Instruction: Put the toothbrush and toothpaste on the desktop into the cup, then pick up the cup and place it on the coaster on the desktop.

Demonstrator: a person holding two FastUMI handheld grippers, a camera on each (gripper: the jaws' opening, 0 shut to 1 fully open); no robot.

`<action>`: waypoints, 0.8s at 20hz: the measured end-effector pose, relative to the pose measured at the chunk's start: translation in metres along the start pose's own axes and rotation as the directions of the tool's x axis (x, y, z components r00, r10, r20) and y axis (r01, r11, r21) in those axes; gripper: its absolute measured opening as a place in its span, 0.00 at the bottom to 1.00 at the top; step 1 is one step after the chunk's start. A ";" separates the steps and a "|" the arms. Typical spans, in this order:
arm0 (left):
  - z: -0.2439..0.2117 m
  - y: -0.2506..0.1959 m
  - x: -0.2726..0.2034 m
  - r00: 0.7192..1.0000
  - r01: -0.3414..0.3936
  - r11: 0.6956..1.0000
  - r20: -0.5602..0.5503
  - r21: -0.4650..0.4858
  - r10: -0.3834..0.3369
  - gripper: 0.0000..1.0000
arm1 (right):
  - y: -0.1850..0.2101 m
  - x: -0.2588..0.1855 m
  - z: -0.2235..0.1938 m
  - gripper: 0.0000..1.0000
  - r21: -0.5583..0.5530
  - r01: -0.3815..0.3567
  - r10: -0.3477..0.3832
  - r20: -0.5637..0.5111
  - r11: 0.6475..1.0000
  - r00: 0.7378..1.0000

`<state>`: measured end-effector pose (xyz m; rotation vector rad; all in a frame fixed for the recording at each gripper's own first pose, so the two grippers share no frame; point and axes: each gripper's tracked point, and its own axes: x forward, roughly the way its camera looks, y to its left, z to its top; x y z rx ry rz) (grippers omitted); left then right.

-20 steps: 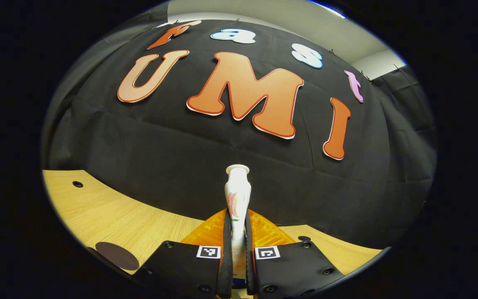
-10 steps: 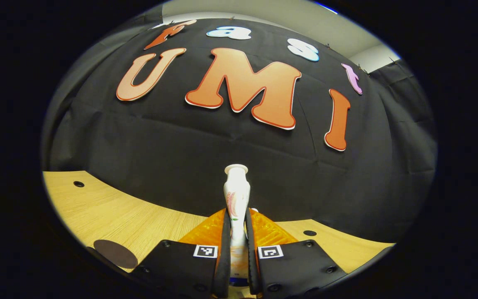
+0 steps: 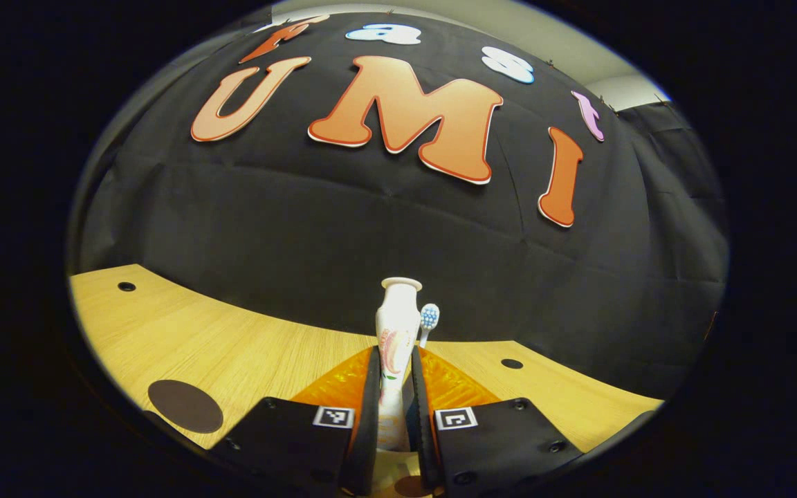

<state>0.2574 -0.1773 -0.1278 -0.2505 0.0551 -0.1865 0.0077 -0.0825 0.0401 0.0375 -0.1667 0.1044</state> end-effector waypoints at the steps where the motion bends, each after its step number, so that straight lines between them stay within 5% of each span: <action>1: -0.001 -0.001 -0.002 1.000 0.007 1.000 -0.002 0.002 -0.007 0.30 | -0.001 0.001 0.000 0.97 0.003 0.001 -0.001 -0.002 1.000 1.000; 4: 0.005 -0.005 -0.018 1.000 0.026 1.000 0.009 0.016 -0.026 0.37 | -0.001 0.004 -0.004 0.97 0.009 0.005 -0.005 -0.010 1.000 1.000; 8: 0.036 0.001 -0.043 0.998 0.039 0.999 0.048 0.017 -0.040 0.79 | -0.002 0.016 -0.011 0.97 0.016 0.038 -0.037 -0.046 0.999 0.998; 16: 0.070 0.040 -0.102 1.000 0.006 0.996 0.006 0.093 -0.007 0.99 | 0.030 0.064 -0.037 0.96 0.034 0.046 -0.038 -0.195 0.998 0.980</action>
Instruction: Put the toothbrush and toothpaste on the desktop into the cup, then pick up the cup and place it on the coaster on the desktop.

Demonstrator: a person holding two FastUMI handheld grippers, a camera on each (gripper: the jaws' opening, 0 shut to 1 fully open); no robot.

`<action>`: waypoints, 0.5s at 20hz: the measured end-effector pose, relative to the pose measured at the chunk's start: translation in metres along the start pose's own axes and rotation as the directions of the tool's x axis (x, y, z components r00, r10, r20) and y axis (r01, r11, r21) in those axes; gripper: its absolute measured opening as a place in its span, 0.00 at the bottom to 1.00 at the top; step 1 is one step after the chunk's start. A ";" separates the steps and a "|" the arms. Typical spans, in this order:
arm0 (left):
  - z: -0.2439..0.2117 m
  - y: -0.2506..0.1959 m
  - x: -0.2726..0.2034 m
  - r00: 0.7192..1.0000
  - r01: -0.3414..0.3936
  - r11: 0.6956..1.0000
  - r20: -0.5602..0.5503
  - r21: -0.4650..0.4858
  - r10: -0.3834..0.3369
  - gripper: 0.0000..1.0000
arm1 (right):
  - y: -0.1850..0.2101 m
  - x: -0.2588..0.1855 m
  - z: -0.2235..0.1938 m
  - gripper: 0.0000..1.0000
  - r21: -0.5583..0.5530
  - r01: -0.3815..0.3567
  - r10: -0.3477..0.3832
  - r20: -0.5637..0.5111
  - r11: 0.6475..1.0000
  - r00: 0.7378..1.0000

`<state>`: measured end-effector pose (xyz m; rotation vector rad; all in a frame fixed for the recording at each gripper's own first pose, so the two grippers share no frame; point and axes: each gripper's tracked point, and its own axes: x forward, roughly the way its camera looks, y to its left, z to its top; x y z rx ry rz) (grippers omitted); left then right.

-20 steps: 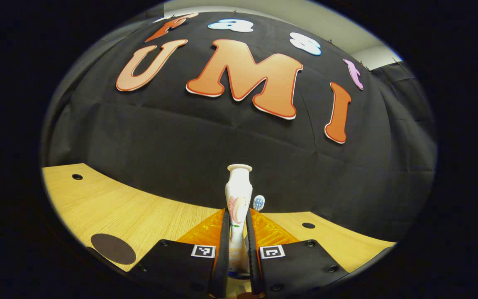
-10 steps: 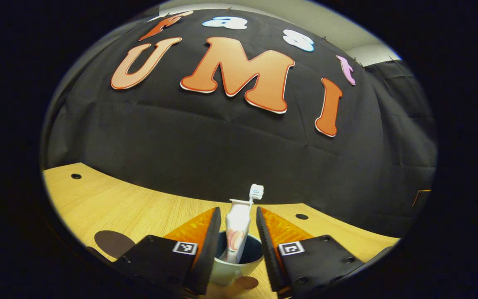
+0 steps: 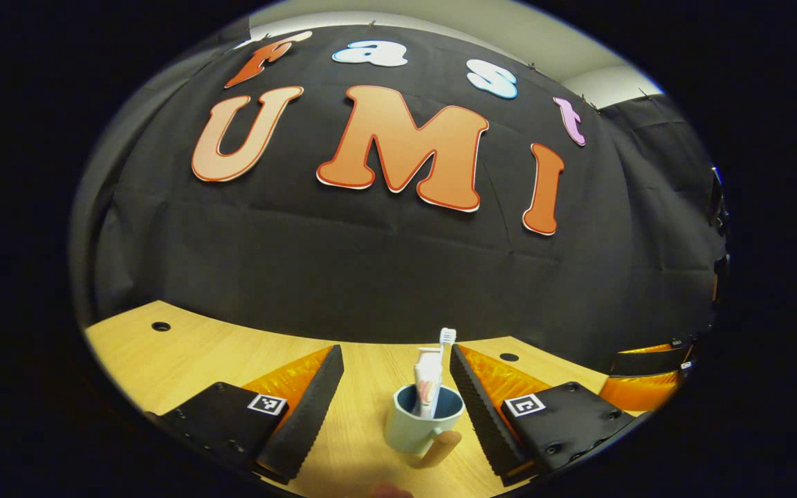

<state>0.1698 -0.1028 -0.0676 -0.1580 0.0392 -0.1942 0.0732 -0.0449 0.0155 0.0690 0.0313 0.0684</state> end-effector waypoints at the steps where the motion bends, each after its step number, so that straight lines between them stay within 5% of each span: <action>1: 0.004 0.007 -0.009 1.000 -0.006 1.000 -0.001 0.003 0.006 0.99 | 0.006 0.006 -0.001 0.97 -0.001 -0.003 0.003 -0.017 1.000 1.000; 10: 0.005 0.086 -0.085 0.993 -0.115 0.992 0.003 0.051 0.115 0.99 | 0.054 0.070 -0.030 0.96 0.037 0.018 -0.008 -0.271 0.999 0.963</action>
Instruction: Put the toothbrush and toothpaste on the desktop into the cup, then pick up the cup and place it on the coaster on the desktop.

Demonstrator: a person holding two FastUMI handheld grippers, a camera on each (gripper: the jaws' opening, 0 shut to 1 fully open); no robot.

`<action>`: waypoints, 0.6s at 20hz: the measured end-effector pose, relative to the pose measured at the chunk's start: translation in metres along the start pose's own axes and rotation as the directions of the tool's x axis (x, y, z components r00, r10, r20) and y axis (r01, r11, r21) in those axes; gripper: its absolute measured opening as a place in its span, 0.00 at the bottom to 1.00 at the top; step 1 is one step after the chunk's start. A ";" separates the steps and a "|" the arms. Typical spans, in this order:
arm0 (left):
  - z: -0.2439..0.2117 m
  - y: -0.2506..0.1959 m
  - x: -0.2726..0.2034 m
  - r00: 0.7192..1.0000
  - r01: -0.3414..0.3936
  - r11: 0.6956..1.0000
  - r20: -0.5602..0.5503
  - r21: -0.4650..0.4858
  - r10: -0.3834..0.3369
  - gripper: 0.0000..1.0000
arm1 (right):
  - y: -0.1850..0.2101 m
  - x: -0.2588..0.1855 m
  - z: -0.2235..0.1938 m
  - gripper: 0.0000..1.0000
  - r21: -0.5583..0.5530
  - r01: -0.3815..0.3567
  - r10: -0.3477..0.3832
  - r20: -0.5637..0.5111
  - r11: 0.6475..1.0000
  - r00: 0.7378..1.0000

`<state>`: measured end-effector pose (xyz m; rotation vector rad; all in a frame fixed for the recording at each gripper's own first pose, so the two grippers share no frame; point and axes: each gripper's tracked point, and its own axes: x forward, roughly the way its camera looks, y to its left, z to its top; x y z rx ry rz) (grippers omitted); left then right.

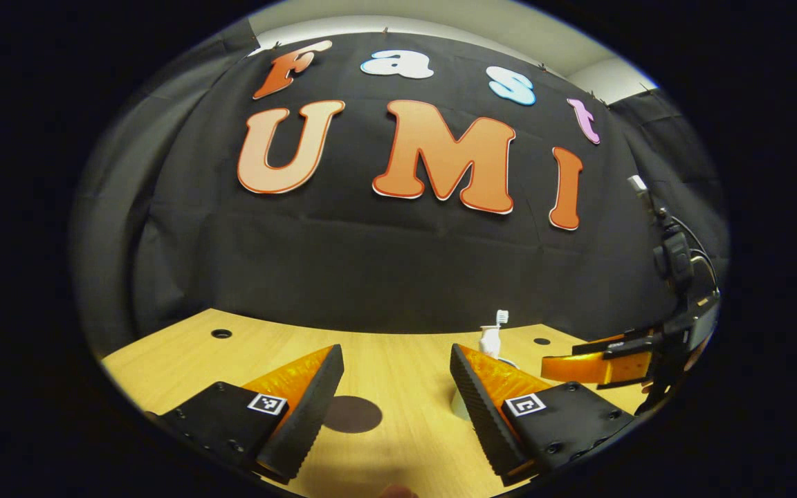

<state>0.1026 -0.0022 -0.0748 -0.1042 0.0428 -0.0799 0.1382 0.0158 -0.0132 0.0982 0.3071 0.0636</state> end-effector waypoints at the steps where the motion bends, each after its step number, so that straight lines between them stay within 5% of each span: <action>1: 0.002 0.008 -0.009 1.000 -0.009 1.000 0.006 0.013 0.009 0.99 | 0.003 0.007 -0.003 0.96 -0.009 0.012 -0.012 -0.027 1.000 1.000; 12: 0.001 0.086 -0.082 0.990 -0.138 0.990 0.040 0.027 0.137 1.00 | 0.008 0.046 -0.022 0.89 -0.064 0.165 -0.176 -0.250 0.984 0.952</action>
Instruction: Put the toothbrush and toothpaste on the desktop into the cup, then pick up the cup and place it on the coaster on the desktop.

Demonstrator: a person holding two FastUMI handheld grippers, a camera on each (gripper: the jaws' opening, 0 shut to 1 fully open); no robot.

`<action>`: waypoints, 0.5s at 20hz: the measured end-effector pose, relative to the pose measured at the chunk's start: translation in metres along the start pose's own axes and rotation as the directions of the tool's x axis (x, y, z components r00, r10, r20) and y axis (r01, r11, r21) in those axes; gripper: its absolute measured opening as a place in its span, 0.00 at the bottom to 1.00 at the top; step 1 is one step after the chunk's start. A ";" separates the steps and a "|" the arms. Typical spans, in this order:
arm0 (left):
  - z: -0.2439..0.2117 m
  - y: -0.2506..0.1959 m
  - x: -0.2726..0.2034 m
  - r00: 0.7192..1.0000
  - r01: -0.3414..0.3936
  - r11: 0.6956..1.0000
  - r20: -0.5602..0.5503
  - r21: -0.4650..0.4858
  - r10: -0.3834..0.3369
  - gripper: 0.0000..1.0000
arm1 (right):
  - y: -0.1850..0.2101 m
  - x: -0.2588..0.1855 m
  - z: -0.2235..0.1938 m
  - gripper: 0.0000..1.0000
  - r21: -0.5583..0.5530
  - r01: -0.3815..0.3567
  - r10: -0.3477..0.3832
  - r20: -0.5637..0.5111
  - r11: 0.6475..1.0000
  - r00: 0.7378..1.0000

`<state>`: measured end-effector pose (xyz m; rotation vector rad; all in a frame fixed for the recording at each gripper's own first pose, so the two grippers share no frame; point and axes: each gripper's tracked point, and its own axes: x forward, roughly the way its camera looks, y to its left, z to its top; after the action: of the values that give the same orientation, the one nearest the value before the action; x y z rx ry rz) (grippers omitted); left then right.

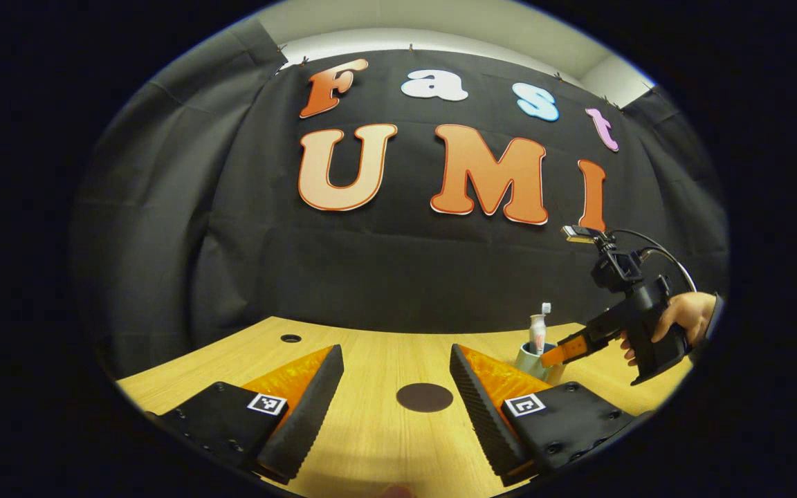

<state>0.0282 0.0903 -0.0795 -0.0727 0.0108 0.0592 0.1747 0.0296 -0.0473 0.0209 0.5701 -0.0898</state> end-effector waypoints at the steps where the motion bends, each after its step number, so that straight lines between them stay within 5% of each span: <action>1: 0.001 0.004 -0.003 1.000 -0.006 1.000 0.008 0.014 0.006 0.99 | 0.002 0.002 -0.002 0.87 0.002 0.001 -0.001 -0.020 1.000 1.000; 6: 0.004 0.020 -0.017 0.999 -0.026 0.999 0.030 0.028 0.025 0.99 | 0.012 0.014 -0.015 0.71 -0.009 0.001 -0.002 -0.131 1.000 0.991; 9: 0.002 0.027 -0.021 0.999 -0.032 0.999 0.030 0.009 0.032 0.99 | 0.012 0.011 -0.019 0.47 0.011 0.002 0.000 -0.169 1.000 0.986; 10: 0.002 0.028 -0.021 0.999 -0.035 0.999 0.031 0.007 0.035 0.99 | 0.014 0.010 -0.017 0.26 0.028 -0.001 0.005 -0.169 1.000 0.986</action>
<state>0.0059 0.1172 -0.0791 -0.0640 -0.0191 0.0951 0.1751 0.0430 -0.0674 0.0569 0.7385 -0.0935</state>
